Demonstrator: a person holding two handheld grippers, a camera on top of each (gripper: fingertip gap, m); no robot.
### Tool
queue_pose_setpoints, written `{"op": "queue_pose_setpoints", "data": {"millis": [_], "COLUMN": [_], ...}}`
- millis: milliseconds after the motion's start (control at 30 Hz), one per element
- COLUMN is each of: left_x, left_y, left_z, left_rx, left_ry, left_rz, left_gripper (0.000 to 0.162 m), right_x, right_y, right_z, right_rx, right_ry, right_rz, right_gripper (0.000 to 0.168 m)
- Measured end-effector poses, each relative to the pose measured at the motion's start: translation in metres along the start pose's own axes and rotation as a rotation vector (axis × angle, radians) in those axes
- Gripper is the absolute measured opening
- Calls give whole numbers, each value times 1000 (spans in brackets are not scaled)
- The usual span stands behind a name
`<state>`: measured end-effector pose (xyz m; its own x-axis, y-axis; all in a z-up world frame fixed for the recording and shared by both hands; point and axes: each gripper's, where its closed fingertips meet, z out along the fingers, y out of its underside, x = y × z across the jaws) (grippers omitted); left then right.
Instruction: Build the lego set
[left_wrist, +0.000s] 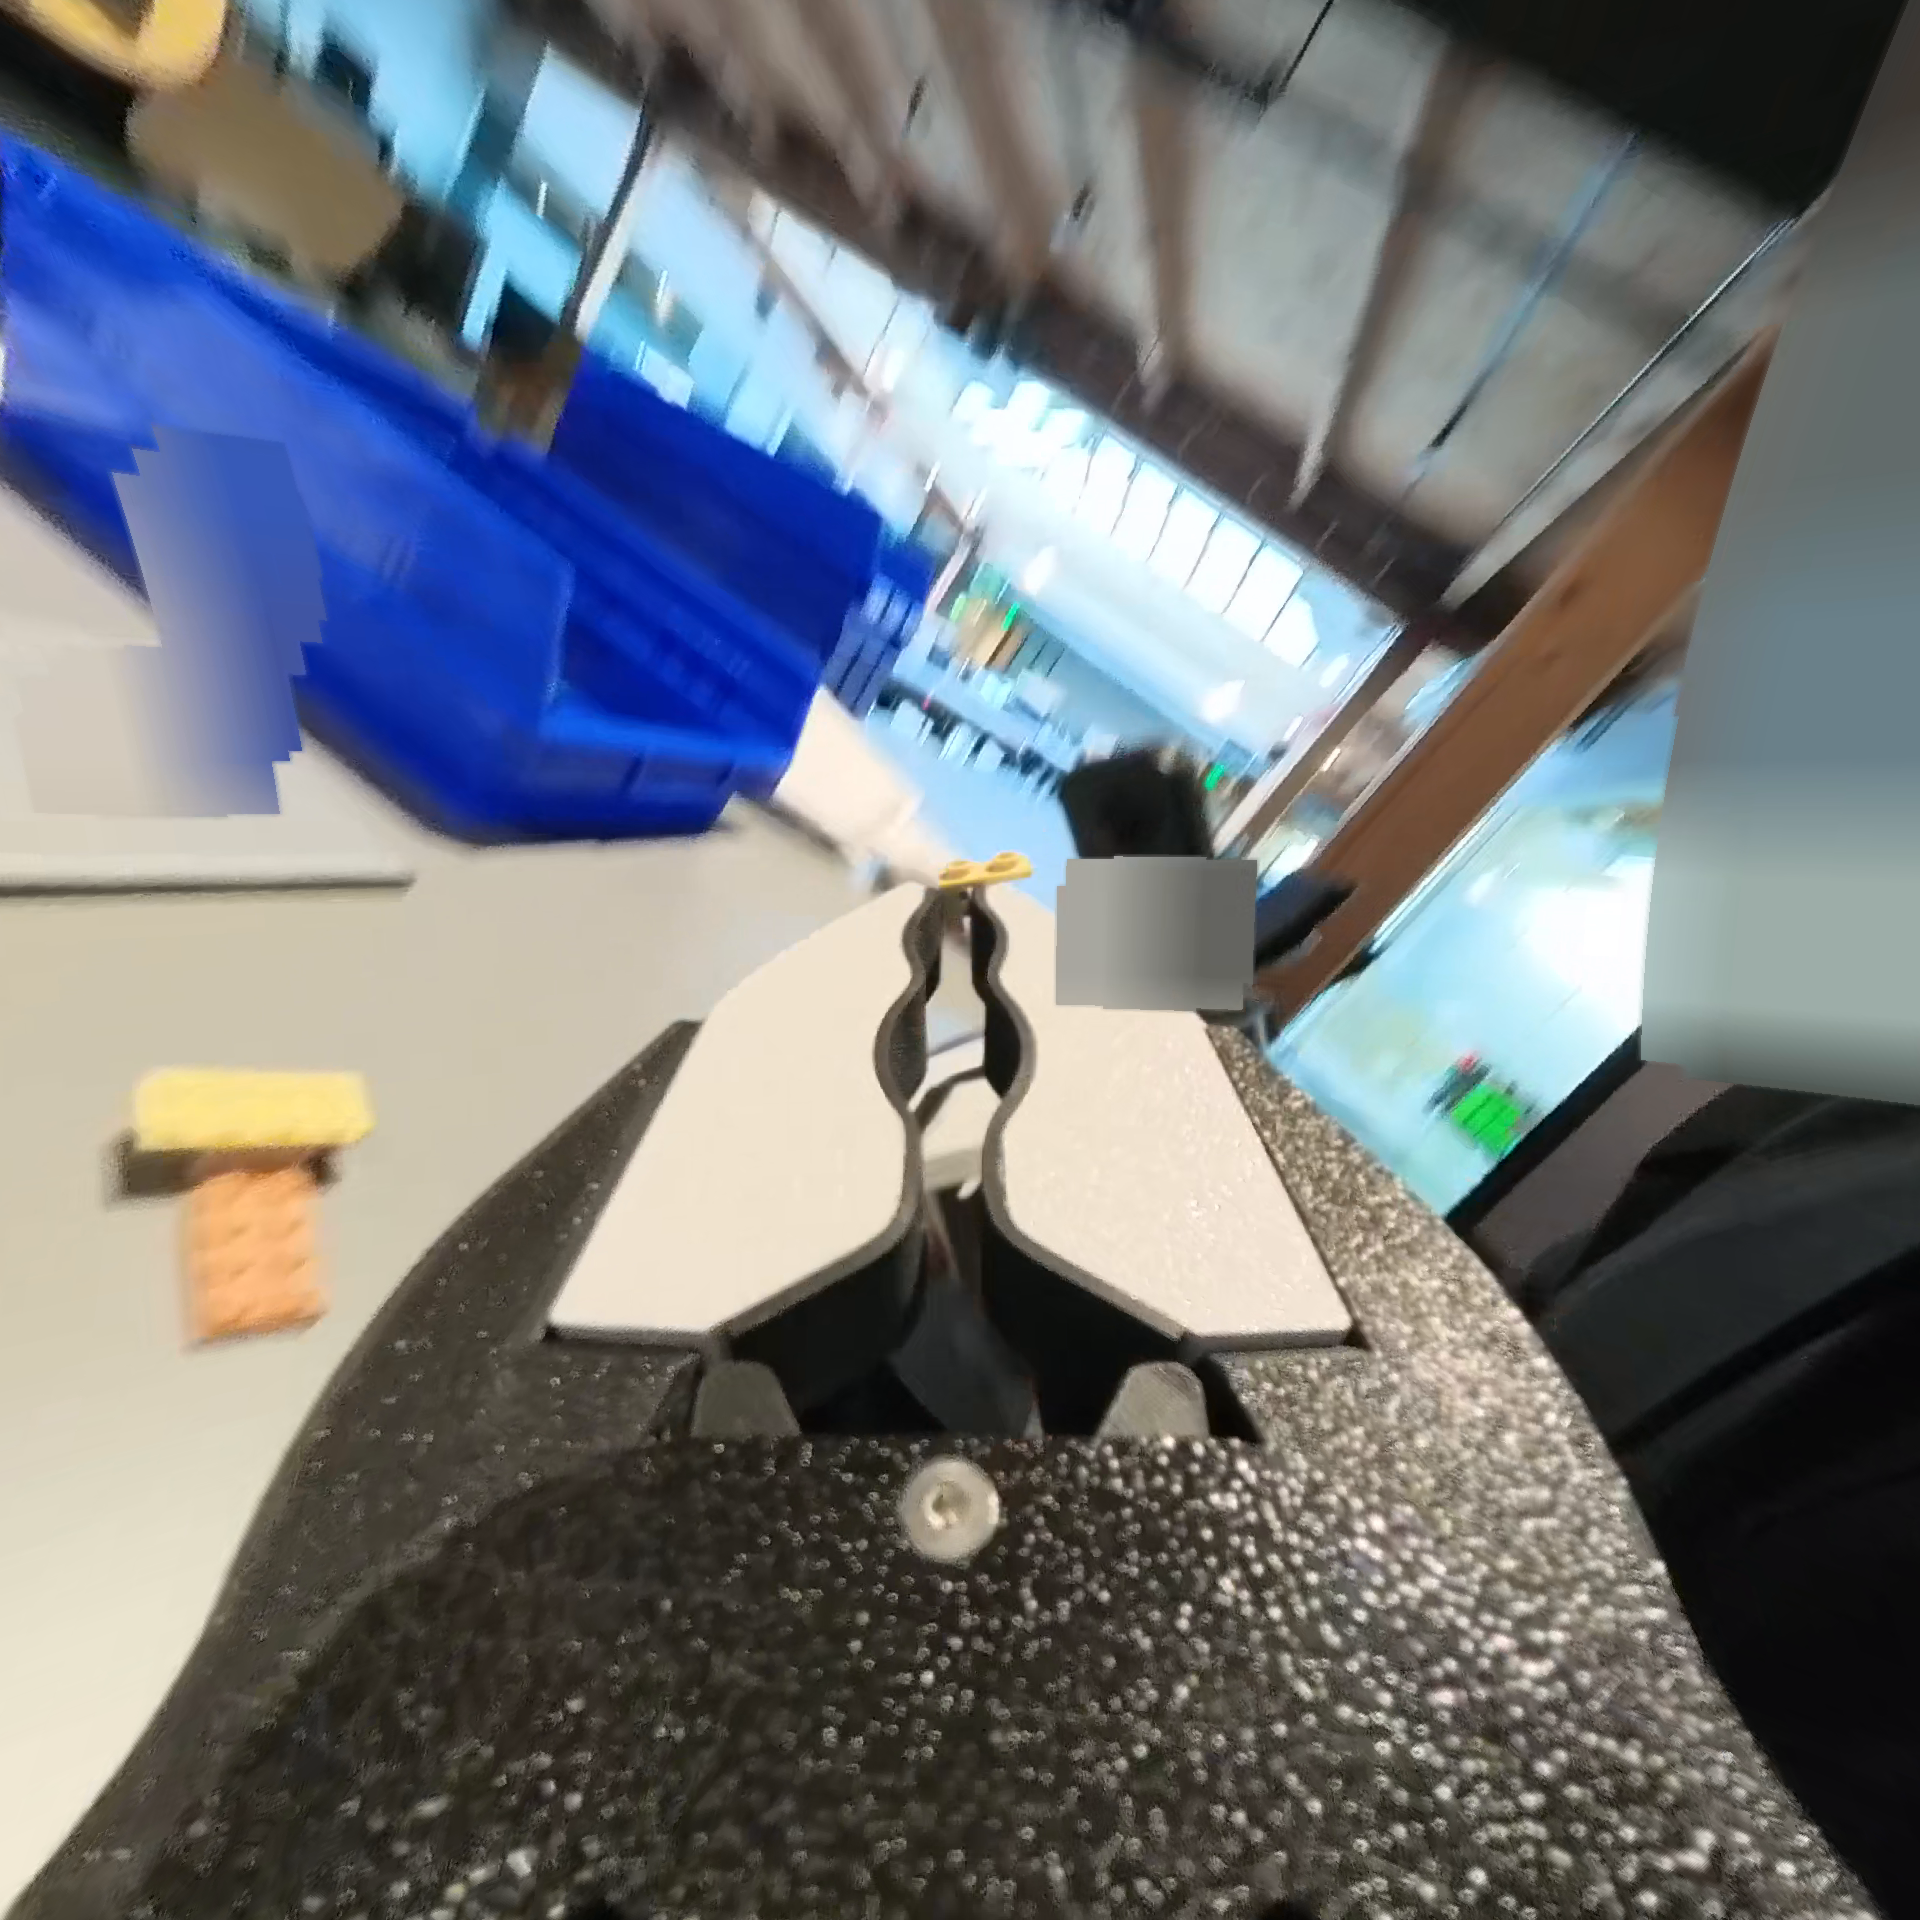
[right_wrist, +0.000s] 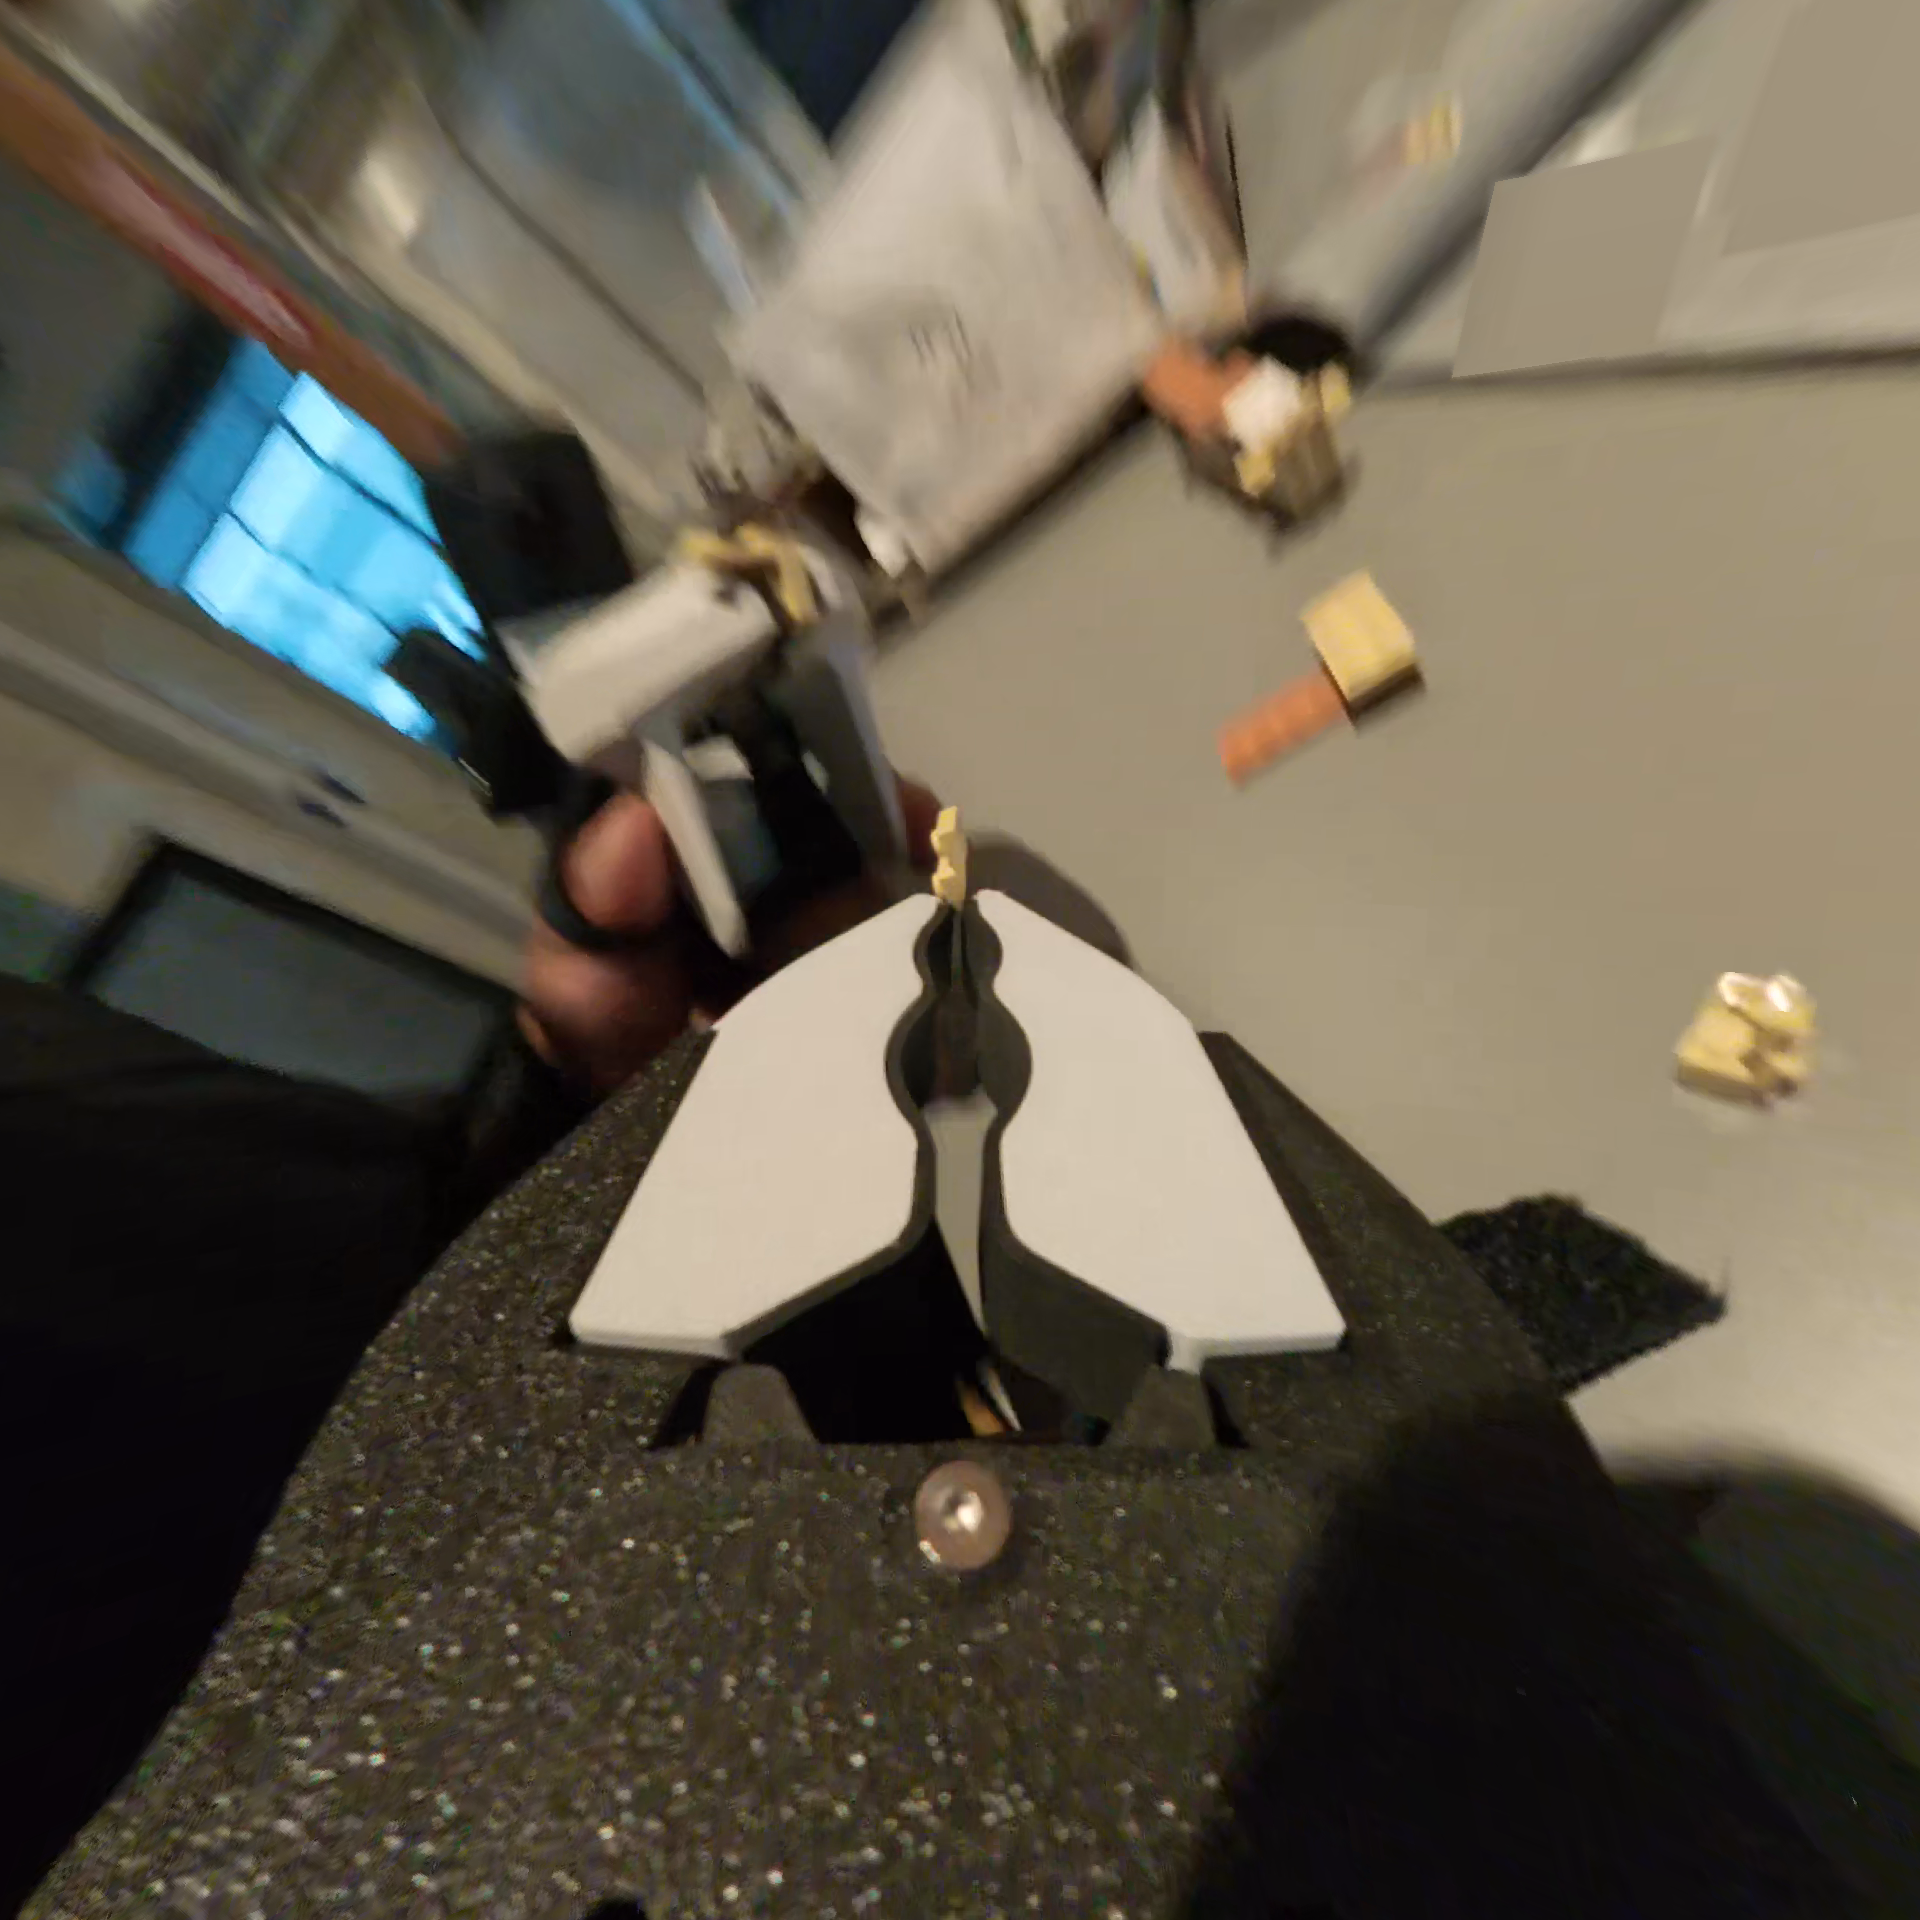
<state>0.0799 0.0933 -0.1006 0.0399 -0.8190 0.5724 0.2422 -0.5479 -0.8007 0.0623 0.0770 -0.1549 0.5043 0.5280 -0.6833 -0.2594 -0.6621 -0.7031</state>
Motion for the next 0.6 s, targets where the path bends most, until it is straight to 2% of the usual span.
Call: {"op": "queue_pose_setpoints", "data": {"millis": [333, 467, 600], "left_x": [-6, -6, -6], "left_y": [15, 18, 19], "left_z": [-16, -22, -29], "left_rx": [-155, -183, -195], "left_ry": [-24, -18, -17], "left_rz": [21, 24, 27], "left_gripper": [4, 4, 4], "right_x": [29, 40, 44], "right_y": [42, 45, 45], "right_z": [-11, -9, -8], "right_rx": [-587, -665, -637], "right_ry": [105, 147, 162], "right_rz": [-151, -174, -179], "right_gripper": [1, 2, 4]}}
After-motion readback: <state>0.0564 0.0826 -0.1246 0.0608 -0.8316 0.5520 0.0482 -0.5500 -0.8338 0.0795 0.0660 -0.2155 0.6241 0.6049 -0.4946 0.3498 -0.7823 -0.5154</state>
